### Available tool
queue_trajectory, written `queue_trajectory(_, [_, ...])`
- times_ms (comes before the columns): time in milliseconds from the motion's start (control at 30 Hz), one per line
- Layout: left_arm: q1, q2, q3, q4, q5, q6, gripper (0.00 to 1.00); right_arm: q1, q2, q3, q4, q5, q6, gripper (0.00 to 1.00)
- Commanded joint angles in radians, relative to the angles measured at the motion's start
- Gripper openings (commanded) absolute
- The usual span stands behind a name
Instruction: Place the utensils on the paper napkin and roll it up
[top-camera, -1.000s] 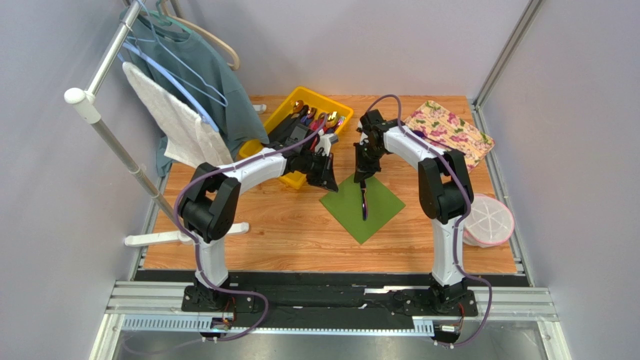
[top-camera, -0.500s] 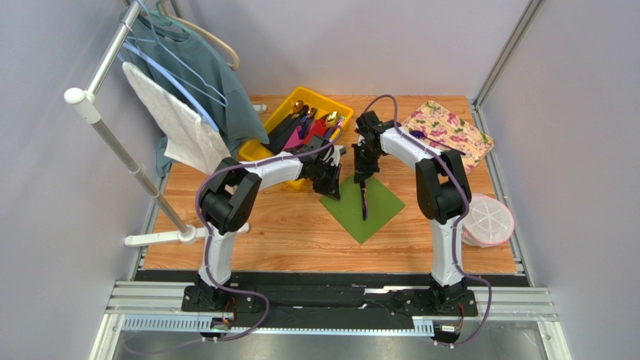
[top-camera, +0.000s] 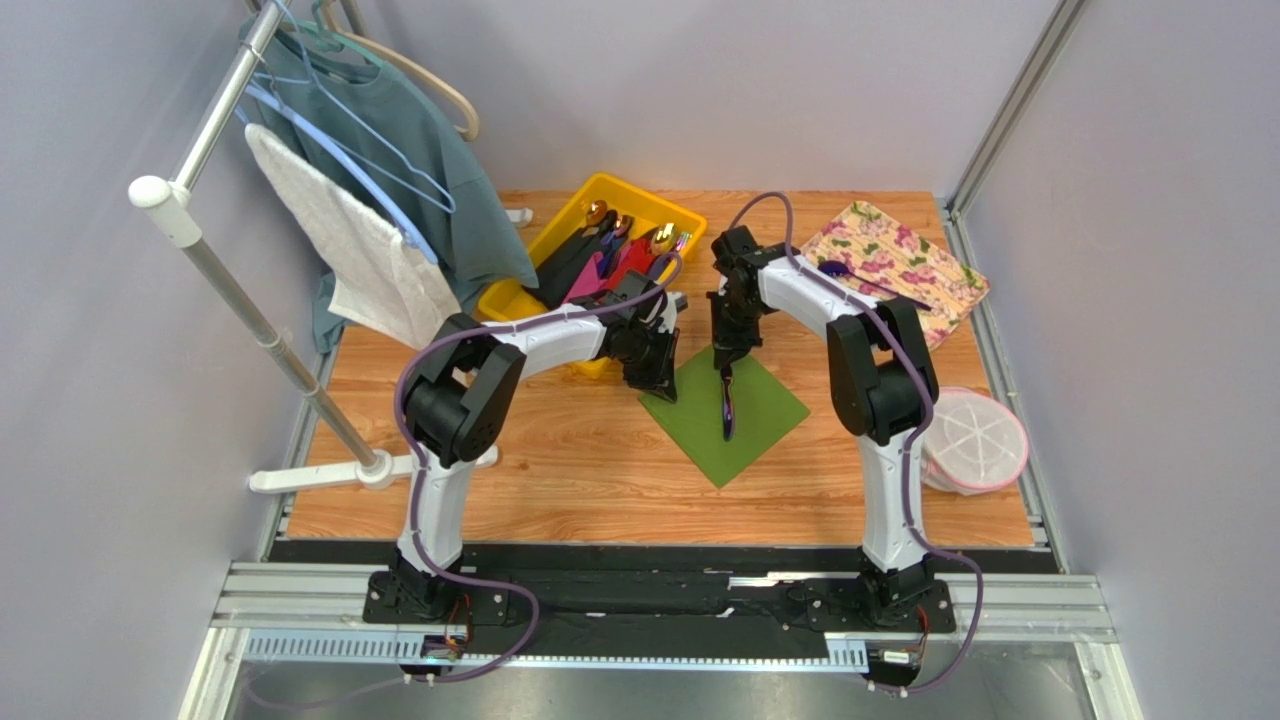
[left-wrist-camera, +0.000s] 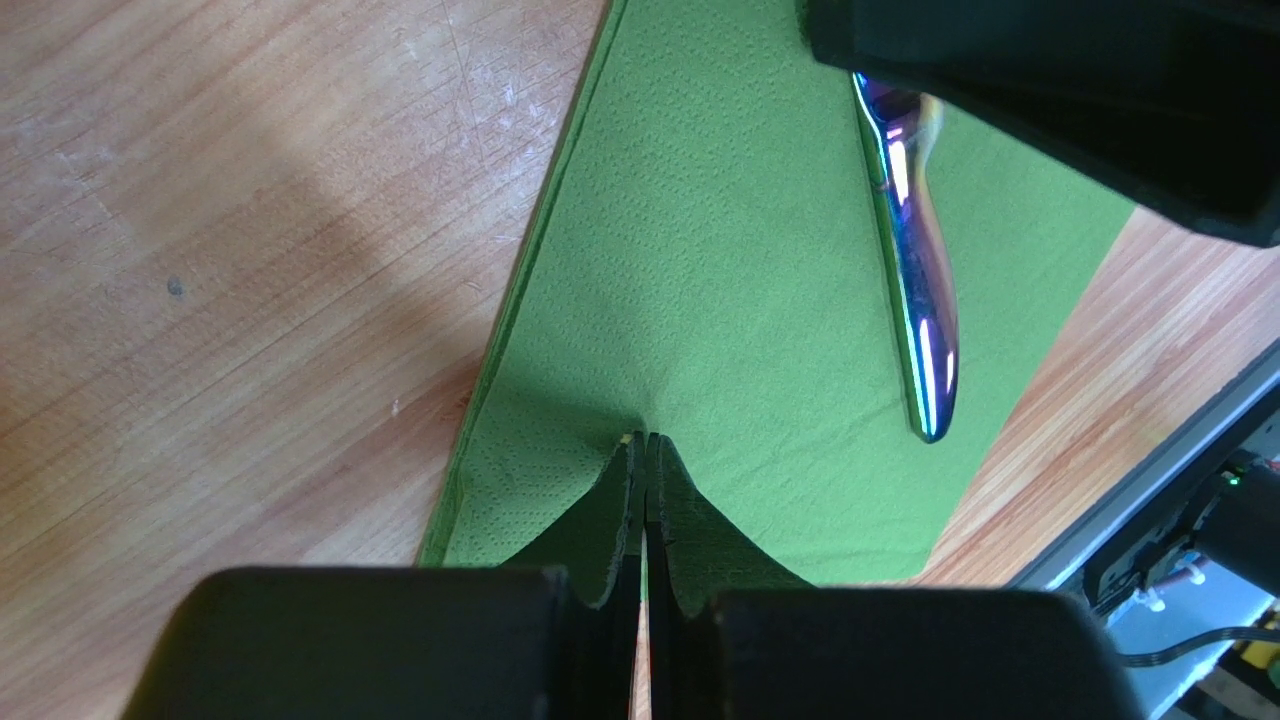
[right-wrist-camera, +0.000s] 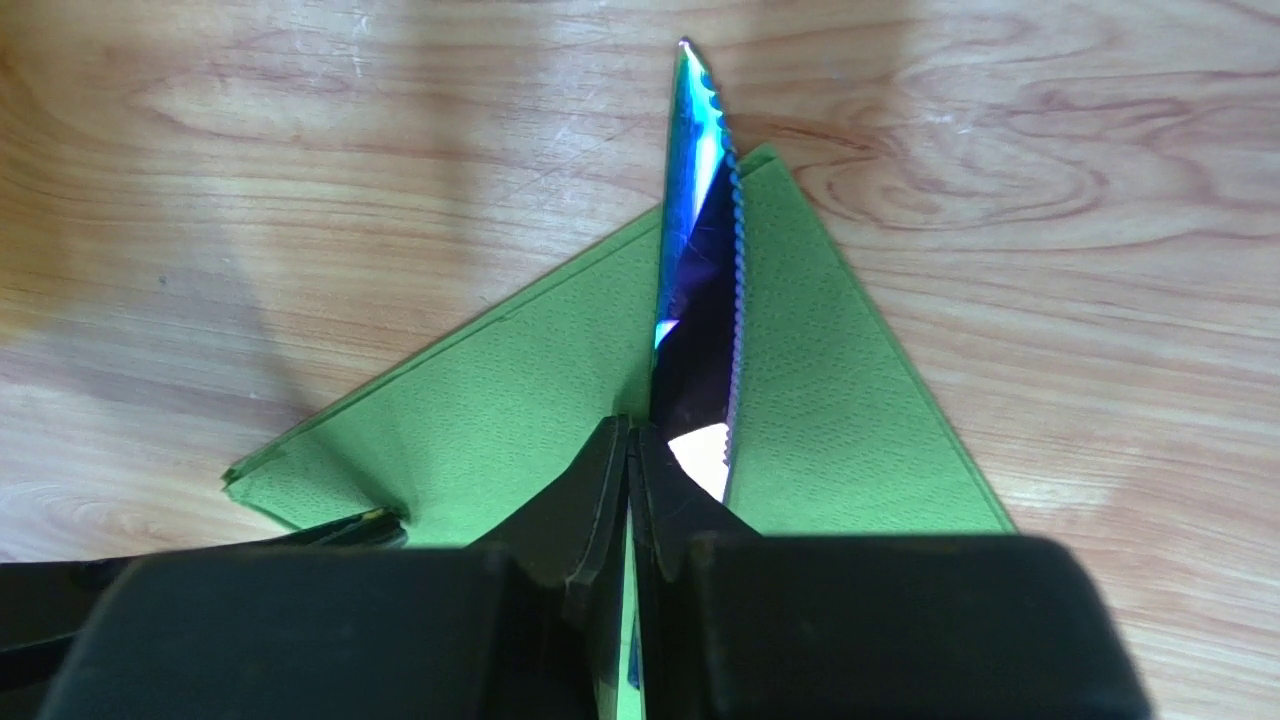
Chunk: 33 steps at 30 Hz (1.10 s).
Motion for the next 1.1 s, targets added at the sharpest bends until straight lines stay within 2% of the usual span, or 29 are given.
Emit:
queue_trajectory(0, [-0.001,0.024,-0.001,-0.016,-0.048,-0.004,0.0,0.005,0.018,0.025,0.01,0.033,0.001,0.08])
queue_trajectory(267, [0.001,0.024,-0.005,-0.016,-0.053,-0.008,0.0,0.003,0.017,0.025,0.001,0.087,0.009,0.08])
queue_trajectory(467, [-0.001,0.023,-0.001,-0.015,-0.053,-0.007,0.0,0.005,0.004,0.035,0.001,0.031,0.006,0.09])
queue_trajectory(600, [0.001,-0.008,0.028,-0.008,-0.03,-0.005,0.0,-0.003,-0.039,0.08,0.001,-0.044,-0.023,0.15])
queue_trajectory(800, [0.001,-0.083,0.122,-0.024,-0.024,0.015,0.0,-0.051,-0.152,0.176,-0.001,-0.165,-0.08,0.29])
queue_trajectory(833, [0.001,-0.097,0.13,-0.025,-0.024,0.019,0.0,-0.06,-0.169,0.193,-0.01,-0.186,-0.094,0.36])
queue_trajectory(900, [0.001,-0.138,0.139,-0.03,-0.015,0.024,0.06,-0.092,-0.215,0.204,-0.017,-0.206,-0.115,0.43])
queue_trajectory(933, [0.001,-0.155,0.136,-0.028,-0.015,0.022,0.09,-0.104,-0.23,0.204,-0.019,-0.22,-0.137,0.5])
queue_trajectory(1000, [0.002,-0.204,0.121,-0.021,-0.015,0.018,0.15,-0.149,-0.27,0.201,-0.022,-0.231,-0.167,0.57])
queue_trajectory(1067, [0.001,-0.243,0.107,-0.008,-0.012,0.022,0.22,-0.204,-0.293,0.192,-0.033,-0.243,-0.221,0.69])
